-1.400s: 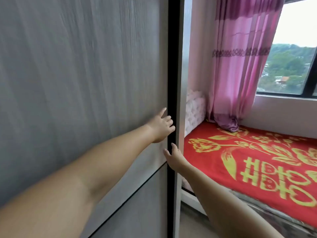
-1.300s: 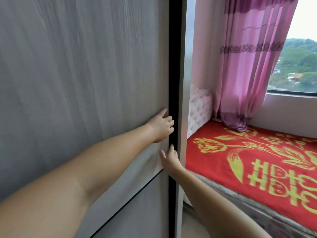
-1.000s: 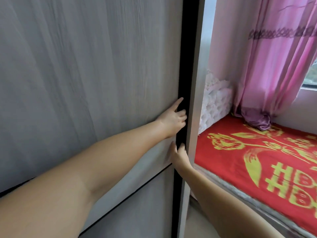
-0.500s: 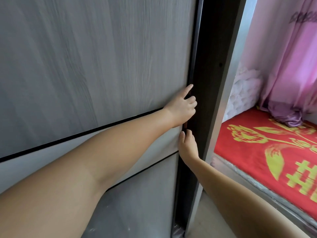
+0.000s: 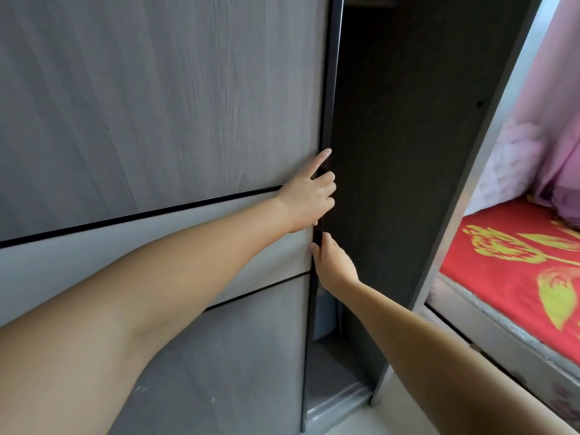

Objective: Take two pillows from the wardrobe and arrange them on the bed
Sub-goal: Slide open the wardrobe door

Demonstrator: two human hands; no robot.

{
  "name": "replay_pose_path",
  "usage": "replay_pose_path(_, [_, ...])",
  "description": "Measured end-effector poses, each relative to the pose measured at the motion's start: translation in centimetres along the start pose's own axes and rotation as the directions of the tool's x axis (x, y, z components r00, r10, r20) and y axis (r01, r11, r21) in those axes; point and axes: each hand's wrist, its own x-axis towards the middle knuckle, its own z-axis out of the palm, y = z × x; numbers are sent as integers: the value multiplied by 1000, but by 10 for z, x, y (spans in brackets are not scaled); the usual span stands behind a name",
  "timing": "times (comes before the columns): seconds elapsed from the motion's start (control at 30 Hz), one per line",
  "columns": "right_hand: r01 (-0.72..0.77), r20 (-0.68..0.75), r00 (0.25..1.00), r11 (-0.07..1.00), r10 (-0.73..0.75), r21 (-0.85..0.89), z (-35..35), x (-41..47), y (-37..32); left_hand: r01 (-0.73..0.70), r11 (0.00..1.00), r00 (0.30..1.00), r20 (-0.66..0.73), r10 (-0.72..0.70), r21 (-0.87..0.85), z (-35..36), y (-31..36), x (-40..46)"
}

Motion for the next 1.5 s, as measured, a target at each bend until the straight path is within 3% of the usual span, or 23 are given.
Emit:
replay_pose_path(0.17, [152, 58, 988, 978, -145, -141, 35, -19, -38, -10, 1000, 1000, 18, 10, 16, 16, -12, -64])
replay_pose_path(0.47, [420, 213, 897, 898, -388, -130, 82, -43, -103, 32, 998, 999, 41, -35, 60, 25, -32, -177])
replay_pose_path(0.87, [676, 275, 737, 658, -618, -331, 132, -71, -186, 143, 984, 960, 228, -163, 103, 27, -46, -286])
replay_pose_path(1.1, [703, 327, 711, 625, -623, -339, 142, -89, -208, 219, 968, 934, 260, -244, 123, 25, -43, -321])
replay_pose_path(1.2, [711, 325, 703, 634, -633, -302, 134, -83, -190, 227, 972, 948, 213, -235, 60, 25, -38, -322])
replay_pose_path(1.37, [636, 267, 770, 667, -579, -387, 98, -56, -121, 149, 985, 986, 82, -142, -85, 31, -5, -259])
replay_pose_path(1.5, [505, 228, 862, 729, -453, -461, 57, -32, -51, 175, 963, 984, 21, -174, -203, 34, 33, -184])
